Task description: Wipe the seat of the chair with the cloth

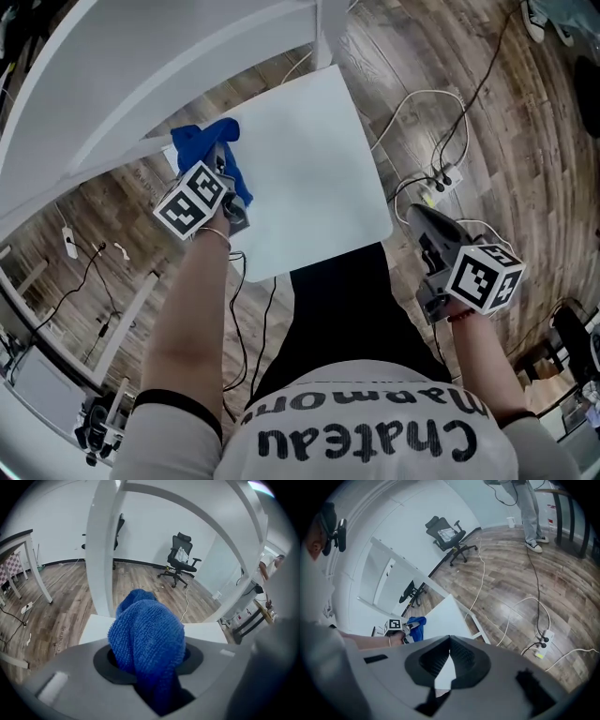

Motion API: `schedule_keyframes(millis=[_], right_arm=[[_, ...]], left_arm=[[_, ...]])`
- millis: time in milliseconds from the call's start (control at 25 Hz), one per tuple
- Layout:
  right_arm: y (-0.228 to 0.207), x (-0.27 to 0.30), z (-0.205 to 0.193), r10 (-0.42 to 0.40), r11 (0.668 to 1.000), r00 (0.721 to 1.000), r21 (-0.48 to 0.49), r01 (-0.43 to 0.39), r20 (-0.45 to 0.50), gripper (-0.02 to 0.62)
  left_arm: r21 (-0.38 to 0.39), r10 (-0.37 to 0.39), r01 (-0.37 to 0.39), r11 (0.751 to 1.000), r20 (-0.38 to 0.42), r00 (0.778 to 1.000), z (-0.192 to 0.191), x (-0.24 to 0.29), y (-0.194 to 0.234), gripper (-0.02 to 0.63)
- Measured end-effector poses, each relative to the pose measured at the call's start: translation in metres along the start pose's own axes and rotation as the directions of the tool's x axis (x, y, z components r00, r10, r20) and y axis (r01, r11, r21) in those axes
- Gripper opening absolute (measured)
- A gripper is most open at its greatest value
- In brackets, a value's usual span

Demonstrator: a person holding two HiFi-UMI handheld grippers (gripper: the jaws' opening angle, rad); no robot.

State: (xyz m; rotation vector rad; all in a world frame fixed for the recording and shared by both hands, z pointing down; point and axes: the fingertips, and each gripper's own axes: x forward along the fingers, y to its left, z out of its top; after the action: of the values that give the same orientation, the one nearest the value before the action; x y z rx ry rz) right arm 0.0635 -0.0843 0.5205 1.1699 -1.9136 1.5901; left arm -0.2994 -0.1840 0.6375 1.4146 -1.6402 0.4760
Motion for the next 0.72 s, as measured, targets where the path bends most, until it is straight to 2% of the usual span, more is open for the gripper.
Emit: schedule_keyframes(millis=[320, 720], right_arm=[[-0.03, -0.015, 0.002, -0.02, 0.998, 0.999, 0.061, 0.018, 0.029, 0.012], [-0.055, -0.038, 0.004, -0.037, 0.99, 0.995, 0.136, 0.024, 0.093, 0.012]], left_arm=[[0.033, -0.06, 0.059, 0.998, 0.015, 0.998, 0.003, 0.023, -0.065, 0.183], [-0.014, -0.119, 0.12, 0.993, 0.066, 0.991, -0.003, 0.042, -0.153, 0.181]])
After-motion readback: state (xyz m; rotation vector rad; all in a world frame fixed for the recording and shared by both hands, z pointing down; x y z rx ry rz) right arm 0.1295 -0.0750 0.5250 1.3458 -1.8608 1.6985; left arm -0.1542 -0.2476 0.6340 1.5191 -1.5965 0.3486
